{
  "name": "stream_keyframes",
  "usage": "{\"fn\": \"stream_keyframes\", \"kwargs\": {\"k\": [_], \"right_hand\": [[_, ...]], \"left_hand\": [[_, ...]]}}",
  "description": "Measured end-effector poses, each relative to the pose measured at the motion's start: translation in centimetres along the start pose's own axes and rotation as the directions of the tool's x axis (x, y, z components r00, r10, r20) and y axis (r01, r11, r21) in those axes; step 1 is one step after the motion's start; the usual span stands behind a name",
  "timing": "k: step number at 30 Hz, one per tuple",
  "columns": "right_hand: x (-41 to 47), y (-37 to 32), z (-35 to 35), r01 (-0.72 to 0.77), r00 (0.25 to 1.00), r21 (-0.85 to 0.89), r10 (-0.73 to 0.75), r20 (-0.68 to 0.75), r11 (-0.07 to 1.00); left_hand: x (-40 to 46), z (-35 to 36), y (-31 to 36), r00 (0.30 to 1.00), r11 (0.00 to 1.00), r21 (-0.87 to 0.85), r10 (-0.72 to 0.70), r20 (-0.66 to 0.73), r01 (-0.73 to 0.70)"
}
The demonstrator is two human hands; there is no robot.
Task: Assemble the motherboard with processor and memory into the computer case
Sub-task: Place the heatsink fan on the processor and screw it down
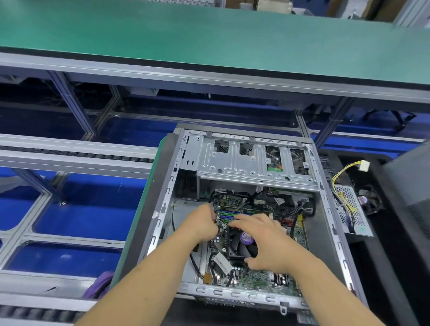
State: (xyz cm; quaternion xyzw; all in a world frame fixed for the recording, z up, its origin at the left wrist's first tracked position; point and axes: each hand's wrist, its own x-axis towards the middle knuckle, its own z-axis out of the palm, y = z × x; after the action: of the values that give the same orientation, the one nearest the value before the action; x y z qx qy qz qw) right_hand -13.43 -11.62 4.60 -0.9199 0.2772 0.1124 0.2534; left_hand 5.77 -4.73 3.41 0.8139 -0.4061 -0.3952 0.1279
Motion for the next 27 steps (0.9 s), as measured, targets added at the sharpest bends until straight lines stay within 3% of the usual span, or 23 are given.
{"fn": "stream_keyframes", "kwargs": {"k": [2, 7, 11, 16, 20, 22, 24, 27], "right_hand": [[0.0, 0.1, 0.1, -0.005, 1.0, 0.013, 0.005, 0.0, 1.0], [0.0, 0.4, 0.2, -0.008, 1.0, 0.024, 0.008, 0.006, 1.0], [0.2, 0.5, 0.2, -0.007, 1.0, 0.031, 0.007, 0.012, 1.0], [0.1, 0.7, 0.2, -0.001, 1.0, 0.056, 0.001, 0.008, 0.998], [0.2, 0.8, 0.1, -0.011, 1.0, 0.064, 0.011, -0.001, 0.998], [0.2, 0.9, 0.1, -0.022, 1.0, 0.062, 0.023, -0.012, 0.998], [0.1, 0.9, 0.1, -0.042, 0.999, 0.085, 0.043, -0.017, 0.996], [0.1, 1.0, 0.0, -0.074, 0.997, 0.109, 0.077, -0.023, 0.991]], "left_hand": [[-0.2, -0.1, -0.2, 1.0, 0.983, 0.183, 0.014, 0.001, -0.014], [-1.1, -0.6, -0.5, 0.974, 0.886, 0.453, -0.006, 0.229, -0.101], [-1.9, -1.1, -1.0, 0.919, 0.682, 0.715, -0.165, 0.357, -0.155], [-1.5, -0.4, -0.6, 0.895, 0.548, 0.799, -0.189, 0.405, -0.245], [-1.3, -0.5, -0.9, 0.917, 0.501, 0.838, -0.191, 0.35, -0.216], [-1.3, -1.0, -1.2, 0.965, 0.573, 0.809, -0.113, 0.237, -0.131], [-1.2, -1.7, -1.4, 0.997, 0.726, 0.684, 0.028, 0.076, -0.072], [-1.3, -2.3, -0.9, 0.958, 0.933, 0.309, 0.242, -0.152, -0.186]]}}
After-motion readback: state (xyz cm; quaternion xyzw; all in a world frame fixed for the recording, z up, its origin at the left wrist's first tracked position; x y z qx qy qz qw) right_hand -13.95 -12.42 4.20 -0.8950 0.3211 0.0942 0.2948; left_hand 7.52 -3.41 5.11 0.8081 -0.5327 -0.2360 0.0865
